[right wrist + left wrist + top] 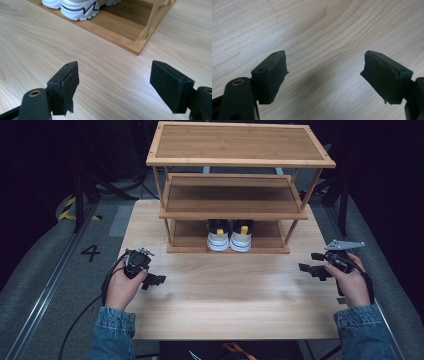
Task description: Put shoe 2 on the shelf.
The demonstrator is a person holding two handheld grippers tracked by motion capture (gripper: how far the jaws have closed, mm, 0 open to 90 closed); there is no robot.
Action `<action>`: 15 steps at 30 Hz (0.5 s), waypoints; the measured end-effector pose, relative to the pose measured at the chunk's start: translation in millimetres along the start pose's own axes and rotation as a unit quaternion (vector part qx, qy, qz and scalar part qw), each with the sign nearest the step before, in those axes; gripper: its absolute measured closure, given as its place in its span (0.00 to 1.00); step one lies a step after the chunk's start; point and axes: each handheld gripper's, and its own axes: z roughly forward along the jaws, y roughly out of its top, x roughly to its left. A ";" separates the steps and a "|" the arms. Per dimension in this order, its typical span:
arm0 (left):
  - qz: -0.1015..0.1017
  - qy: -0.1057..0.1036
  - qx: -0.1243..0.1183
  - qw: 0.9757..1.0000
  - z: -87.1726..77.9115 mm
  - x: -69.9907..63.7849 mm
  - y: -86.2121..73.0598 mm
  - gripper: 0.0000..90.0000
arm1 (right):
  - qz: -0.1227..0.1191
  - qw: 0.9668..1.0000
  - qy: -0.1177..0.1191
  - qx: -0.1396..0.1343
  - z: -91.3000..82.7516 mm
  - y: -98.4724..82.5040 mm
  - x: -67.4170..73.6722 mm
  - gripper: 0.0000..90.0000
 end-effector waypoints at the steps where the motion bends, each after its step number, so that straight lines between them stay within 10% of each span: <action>1: 0.000 0.000 0.000 1.000 0.5 0.7 -0.1 0.22 | 0.006 1.000 0.004 0.001 1.7 -3.9 -3.4 0.27; 10: -0.002 0.009 -0.008 1.000 7.5 11.1 -4.9 0.21 | 0.030 0.999 0.020 -0.012 10.7 -30.5 -26.0 0.27; 15: -0.006 0.006 -0.034 0.999 9.9 18.1 -11.8 0.20 | 0.022 1.000 -0.014 -0.002 14.0 -35.0 -29.0 0.23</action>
